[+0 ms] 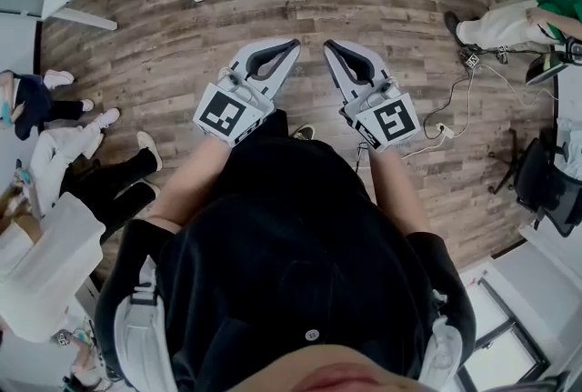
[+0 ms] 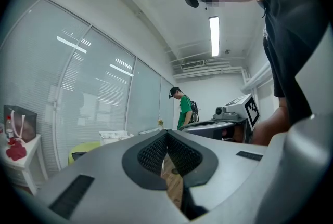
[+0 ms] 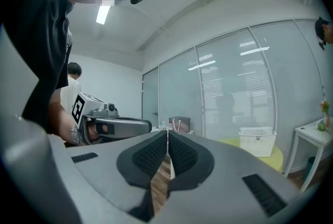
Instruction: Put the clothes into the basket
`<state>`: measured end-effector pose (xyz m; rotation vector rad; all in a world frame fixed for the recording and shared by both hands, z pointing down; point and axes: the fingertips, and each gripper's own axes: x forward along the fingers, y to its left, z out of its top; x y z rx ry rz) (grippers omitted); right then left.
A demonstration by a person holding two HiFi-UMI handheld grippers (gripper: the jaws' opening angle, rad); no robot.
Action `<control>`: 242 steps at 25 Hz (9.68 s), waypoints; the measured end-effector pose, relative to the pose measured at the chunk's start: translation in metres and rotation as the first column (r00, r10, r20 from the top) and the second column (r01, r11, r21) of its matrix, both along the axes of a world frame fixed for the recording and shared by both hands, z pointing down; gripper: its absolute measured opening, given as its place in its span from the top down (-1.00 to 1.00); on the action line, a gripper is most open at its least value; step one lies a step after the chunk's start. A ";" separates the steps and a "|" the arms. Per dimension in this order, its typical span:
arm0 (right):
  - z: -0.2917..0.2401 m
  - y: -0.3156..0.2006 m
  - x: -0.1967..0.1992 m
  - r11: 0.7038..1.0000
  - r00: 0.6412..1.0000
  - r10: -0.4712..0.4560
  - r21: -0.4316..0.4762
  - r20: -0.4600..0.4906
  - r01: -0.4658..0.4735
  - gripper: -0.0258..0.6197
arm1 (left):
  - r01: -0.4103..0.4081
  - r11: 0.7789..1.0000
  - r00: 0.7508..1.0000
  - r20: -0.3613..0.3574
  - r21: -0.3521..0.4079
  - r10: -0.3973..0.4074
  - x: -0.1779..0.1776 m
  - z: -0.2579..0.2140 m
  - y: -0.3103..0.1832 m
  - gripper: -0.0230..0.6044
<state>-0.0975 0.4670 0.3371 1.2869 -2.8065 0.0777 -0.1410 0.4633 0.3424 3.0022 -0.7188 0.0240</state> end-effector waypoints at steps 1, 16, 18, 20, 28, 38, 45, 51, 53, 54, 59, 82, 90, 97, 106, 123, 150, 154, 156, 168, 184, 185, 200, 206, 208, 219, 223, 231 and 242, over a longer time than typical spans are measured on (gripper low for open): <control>-0.001 -0.008 -0.001 1.000 1.000 0.006 0.003 0.002 -0.006 0.84 | -0.005 1.000 1.000 -0.002 0.001 0.005 -0.001 0.000 -0.007 0.90; 0.001 -0.113 -0.032 0.998 0.998 0.069 0.011 -0.010 -0.069 0.85 | -0.075 0.997 0.997 -0.014 -0.007 0.075 -0.039 0.006 -0.117 0.90; 0.001 -0.122 -0.037 0.997 0.997 0.078 0.008 -0.004 -0.078 0.85 | -0.081 0.997 0.997 -0.010 -0.001 0.081 -0.044 0.007 -0.127 0.90; 0.001 -0.129 -0.039 0.996 0.996 0.086 0.004 0.001 -0.086 0.85 | -0.073 0.997 0.997 -0.001 -0.010 0.073 -0.049 0.011 -0.136 0.90; 0.010 -0.165 -0.028 0.997 0.997 0.077 -0.016 0.017 -0.077 0.84 | -0.041 0.999 0.999 -0.014 -0.032 0.041 -0.044 0.017 -0.174 0.90; 0.012 -0.239 0.003 1.000 1.000 -0.020 -0.001 0.019 0.020 0.84 | 0.025 1.000 1.000 0.015 0.006 -0.025 -0.009 0.010 -0.241 0.90; 0.008 -0.297 0.039 0.997 0.996 -0.081 -0.007 0.025 0.081 0.84 | 0.063 0.998 0.998 0.022 -0.006 -0.063 0.035 0.008 -0.299 0.90; 0.008 -0.332 0.071 0.992 0.992 -0.126 -0.012 0.028 0.126 0.84 | 0.112 0.994 0.994 0.022 -0.012 -0.111 0.069 0.006 -0.335 0.90; 0.009 -0.341 0.082 0.990 0.990 -0.138 -0.013 0.035 0.138 0.84 | 0.125 0.992 0.992 0.020 -0.017 -0.125 0.079 0.008 -0.342 0.90; 0.010 -0.345 0.087 0.989 0.989 -0.144 -0.014 0.039 0.145 0.84 | 0.132 0.991 0.991 0.022 -0.021 -0.131 0.084 0.009 -0.345 0.90; 0.017 -0.361 0.105 0.985 0.984 -0.171 -0.022 0.045 0.172 0.84 | 0.161 0.987 0.986 0.049 -0.022 -0.160 0.099 0.013 -0.358 0.90; 0.055 -0.527 0.085 0.980 0.994 -0.105 -0.172 0.005 0.104 0.84 | 0.119 0.991 0.992 0.058 -0.060 -0.116 0.077 0.047 -0.526 0.90; 0.100 -0.594 0.059 0.962 0.996 -0.039 -0.271 -0.085 0.015 0.84 | 0.095 0.991 0.994 0.066 -0.097 -0.089 0.046 0.074 -0.594 0.90; 0.143 -0.629 0.041 0.934 0.989 -0.035 -0.357 -0.145 -0.019 0.84 | 0.059 0.987 0.995 0.089 -0.150 -0.046 0.030 0.114 -0.627 0.90; 0.219 -0.666 0.042 0.867 0.977 -0.065 -0.497 -0.202 -0.045 0.83 | 0.083 0.970 0.989 0.137 -0.227 -0.052 0.024 0.184 -0.665 0.90; 0.362 -0.681 0.029 0.642 0.903 -0.284 -0.763 -0.324 -0.072 -0.08 | 0.158 0.946 0.973 0.210 -0.283 -0.099 0.030 0.262 -0.691 0.90; 0.461 -0.675 0.026 0.527 0.773 -0.449 -0.832 -0.448 -0.175 -0.48 | 0.231 0.929 0.962 0.209 -0.288 -0.174 0.029 0.282 -0.699 0.90; 0.464 -0.673 0.026 0.521 0.779 -0.458 -0.839 -0.429 -0.156 -0.47 | 0.234 0.923 0.957 0.240 -0.305 -0.163 0.023 0.289 -0.693 0.90; 0.461 -0.672 0.029 0.511 0.780 -0.468 -0.847 -0.416 -0.145 -0.40 | 0.241 0.922 0.954 0.249 -0.303 -0.167 0.021 0.288 -0.693 0.90; 0.397 -0.653 0.041 0.587 0.771 -0.454 -0.801 -0.447 -0.119 -0.22 | 0.186 0.954 0.967 0.215 -0.237 -0.135 0.018 0.237 -0.681 0.90; 0.312 -0.596 0.081 0.682 0.731 -0.427 -0.721 -0.532 -0.126 -0.22 | 0.016 0.986 0.991 0.134 -0.167 0.006 0.054 0.166 -0.647 0.90; 0.308 -0.593 0.086 0.684 0.730 -0.424 -0.718 -0.536 -0.129 -0.22 | 0.005 0.987 0.991 0.132 -0.163 0.016 0.060 0.162 -0.645 0.90; 0.257 -0.574 0.190 0.721 0.683 -0.445 -0.684 -0.579 -0.110 -0.22 | -0.057 0.992 0.992 0.107 -0.116 0.070 0.160 0.115 -0.627 0.90; 0.237 -0.577 0.241 0.751 0.634 -0.484 -0.659 -0.602 -0.052 -0.22 | -0.017 0.996 0.995 0.096 -0.082 0.025 0.210 0.093 -0.623 0.90; 0.231 -0.578 0.256 0.757 0.610 -0.504 -0.652 -0.612 -0.029 -0.22 | 0.003 0.997 0.995 0.096 -0.072 0.004 0.226 0.086 -0.621 0.90; 0.204 -0.590 0.320 0.785 0.474 -0.580 -0.609 -0.662 0.110 -0.22 | 0.135 0.990 0.987 0.094 -0.030 -0.131 0.296 0.061 -0.617 0.90; 0.188 -0.597 0.334 0.794 0.452 -0.584 -0.590 -0.674 0.146 -0.22 | 0.175 0.984 0.981 0.089 -0.016 -0.173 0.312 0.049 -0.618 0.90; 0.155 -0.630 0.344 0.844 0.460 -0.523 -0.513 -0.718 0.157 -0.22 | 0.203 0.979 0.975 0.091 0.007 -0.203 0.320 0.036 -0.632 0.90; 0.128 -0.694 0.352 0.891 0.452 -0.439 -0.443 -0.777 0.104 -0.22 | 0.180 0.983 0.982 0.047 0.036 -0.182 0.321 0.022 -0.682 0.90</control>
